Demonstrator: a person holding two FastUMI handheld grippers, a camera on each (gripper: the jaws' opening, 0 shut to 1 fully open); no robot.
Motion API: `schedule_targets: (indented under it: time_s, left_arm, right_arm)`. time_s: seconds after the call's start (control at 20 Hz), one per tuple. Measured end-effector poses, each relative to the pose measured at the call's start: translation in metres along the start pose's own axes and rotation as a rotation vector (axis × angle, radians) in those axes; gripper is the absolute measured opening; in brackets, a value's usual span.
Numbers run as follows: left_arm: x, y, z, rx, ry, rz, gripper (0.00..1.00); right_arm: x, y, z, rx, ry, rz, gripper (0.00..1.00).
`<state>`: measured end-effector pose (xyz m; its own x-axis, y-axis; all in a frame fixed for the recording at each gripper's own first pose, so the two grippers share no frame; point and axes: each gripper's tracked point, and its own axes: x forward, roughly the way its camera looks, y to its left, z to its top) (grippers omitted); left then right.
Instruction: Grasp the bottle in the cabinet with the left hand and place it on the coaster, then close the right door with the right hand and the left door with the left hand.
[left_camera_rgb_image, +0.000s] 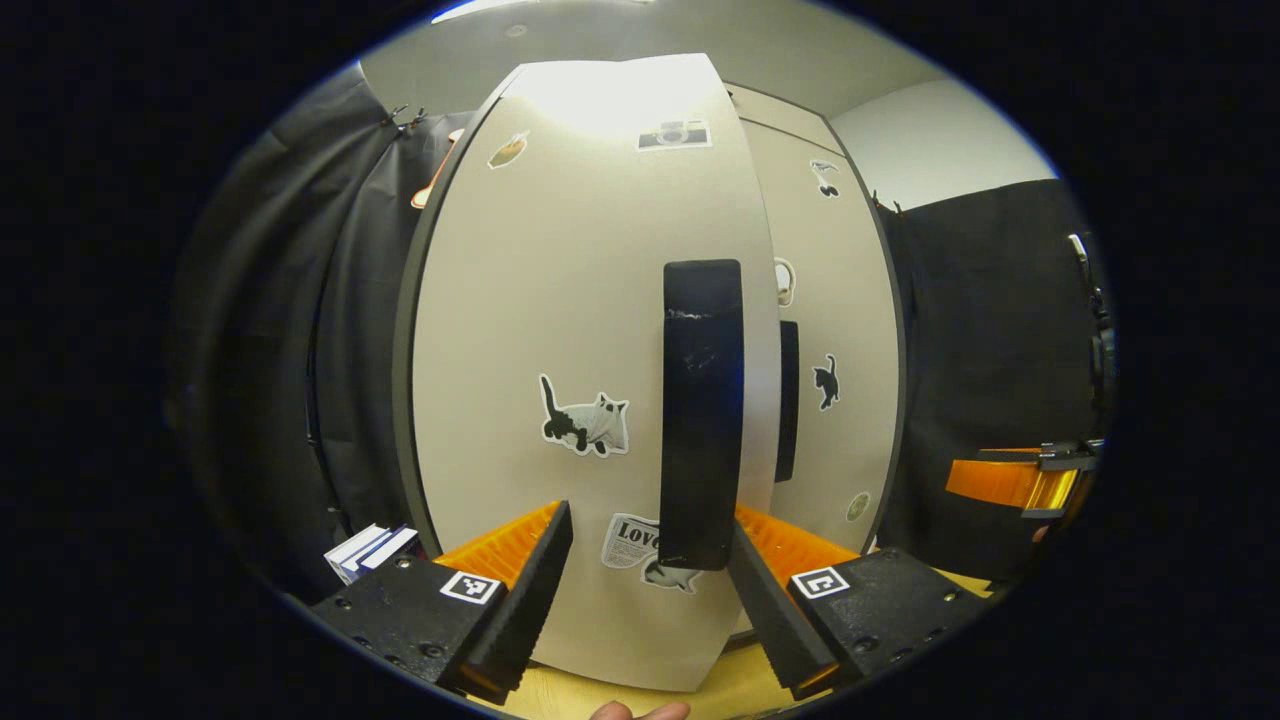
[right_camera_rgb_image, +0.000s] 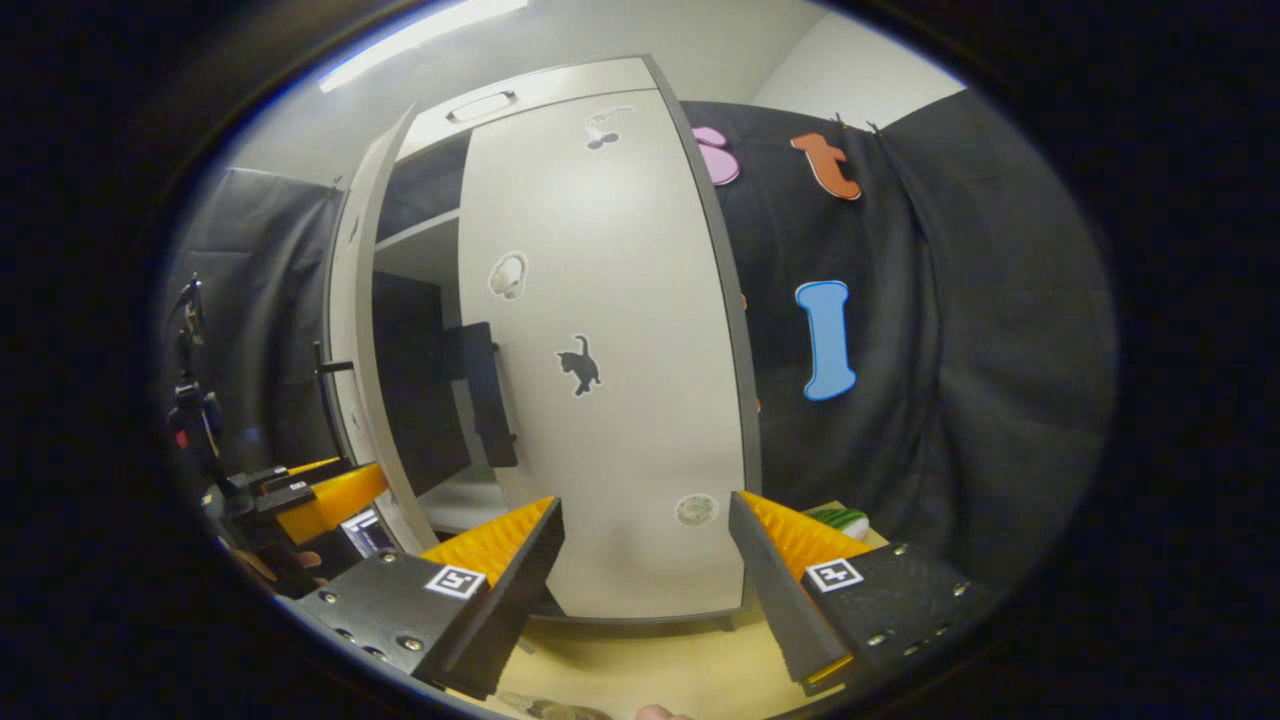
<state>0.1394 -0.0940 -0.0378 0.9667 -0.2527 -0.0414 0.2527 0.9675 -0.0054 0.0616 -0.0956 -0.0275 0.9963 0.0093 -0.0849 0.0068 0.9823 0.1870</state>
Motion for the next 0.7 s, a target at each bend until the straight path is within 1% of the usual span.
schedule_targets:
  time_s: [0.05,0.1,0.15,0.3,0.35,0.4,0.45,0.5,0.65,0.7]
  left_arm:
    - [0.004,0.000,0.000,-0.008,-0.002,0.003,0.91]
    - [0.009,-0.001,-0.001,-0.012,-0.005,0.006,0.92]
    - [0.013,-0.003,-0.002,-0.008,-0.005,0.009,0.92]
    - [0.027,-0.005,-0.001,0.016,-0.023,0.025,0.92]
    - [0.032,-0.007,0.000,0.026,-0.030,0.032,0.96]
    - [0.037,-0.009,0.000,0.035,-0.036,0.038,0.92]
    - [0.041,-0.009,0.000,0.039,-0.040,0.043,0.92]
    - [0.047,-0.009,-0.001,0.040,-0.040,0.047,0.92]
    - [0.056,-0.010,-0.002,0.021,-0.040,0.053,0.92]
    - [0.060,-0.010,-0.002,0.016,-0.041,0.057,0.92]
  right_arm:
    - [0.000,-0.002,-0.002,0.001,0.005,-0.002,0.97]
    - [-0.001,-0.002,-0.004,0.002,0.010,0.001,1.00]
    - [-0.001,-0.003,-0.007,0.000,0.017,-0.001,0.97]
    - [-0.004,-0.003,-0.008,0.001,0.018,0.000,1.00]
    - [-0.005,-0.003,-0.009,-0.004,0.016,-0.006,0.97]
    - [-0.007,-0.003,-0.011,-0.015,0.010,-0.013,1.00]
    - [-0.007,-0.004,-0.013,-0.028,0.008,-0.022,1.00]
    - [-0.007,-0.003,-0.016,-0.036,0.012,-0.025,0.97]
    - [-0.008,0.002,-0.026,-0.037,0.039,-0.014,1.00]
    - [-0.009,0.004,-0.029,-0.038,0.046,-0.008,0.97]
